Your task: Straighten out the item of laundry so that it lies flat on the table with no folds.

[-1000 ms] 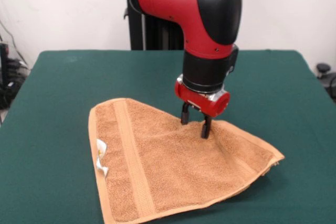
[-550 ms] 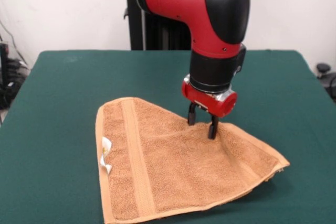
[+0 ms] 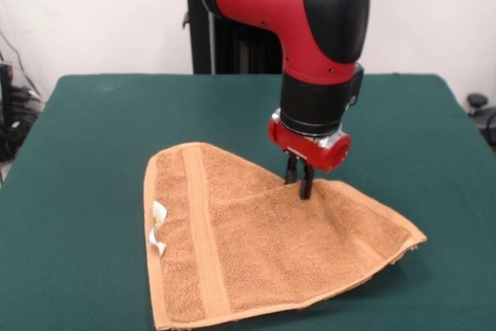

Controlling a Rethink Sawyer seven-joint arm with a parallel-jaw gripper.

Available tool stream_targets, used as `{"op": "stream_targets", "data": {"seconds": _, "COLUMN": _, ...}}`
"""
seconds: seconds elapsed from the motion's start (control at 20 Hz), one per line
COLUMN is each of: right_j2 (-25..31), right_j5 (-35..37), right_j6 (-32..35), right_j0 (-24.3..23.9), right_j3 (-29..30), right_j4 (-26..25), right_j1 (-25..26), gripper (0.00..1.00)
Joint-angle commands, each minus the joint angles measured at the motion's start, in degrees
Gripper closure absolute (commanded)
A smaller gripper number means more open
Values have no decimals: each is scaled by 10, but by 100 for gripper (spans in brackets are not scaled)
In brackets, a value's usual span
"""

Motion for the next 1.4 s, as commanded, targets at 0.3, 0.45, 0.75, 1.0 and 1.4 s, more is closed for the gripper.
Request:
{"op": "stream_targets", "data": {"seconds": 0.3, "right_j2": 13, "right_j5": 21, "right_j6": 141, "right_j0": 44, "right_j3": 14, "right_j4": 22, "right_j1": 30, "gripper": 100}}
{"op": "stream_targets", "data": {"seconds": 0.45, "right_j2": 7, "right_j5": 34, "right_j6": 138, "right_j0": 46, "right_j3": 8, "right_j4": 22, "right_j1": 31, "gripper": 100}}
{"op": "stream_targets", "data": {"seconds": 0.75, "right_j2": 25, "right_j5": 44, "right_j6": 93, "right_j0": 9, "right_j3": -4, "right_j4": 4, "right_j1": 27, "gripper": 100}}
{"op": "stream_targets", "data": {"seconds": 1.0, "right_j2": 69, "right_j5": 24, "right_j6": 28, "right_j0": -53, "right_j3": -20, "right_j4": -24, "right_j1": 31, "gripper": 100}}
{"op": "stream_targets", "data": {"seconds": 1.4, "right_j2": 62, "right_j5": 95, "right_j6": 15, "right_j0": -69, "right_j3": -74, "right_j4": -63, "right_j1": 36, "gripper": 100}}
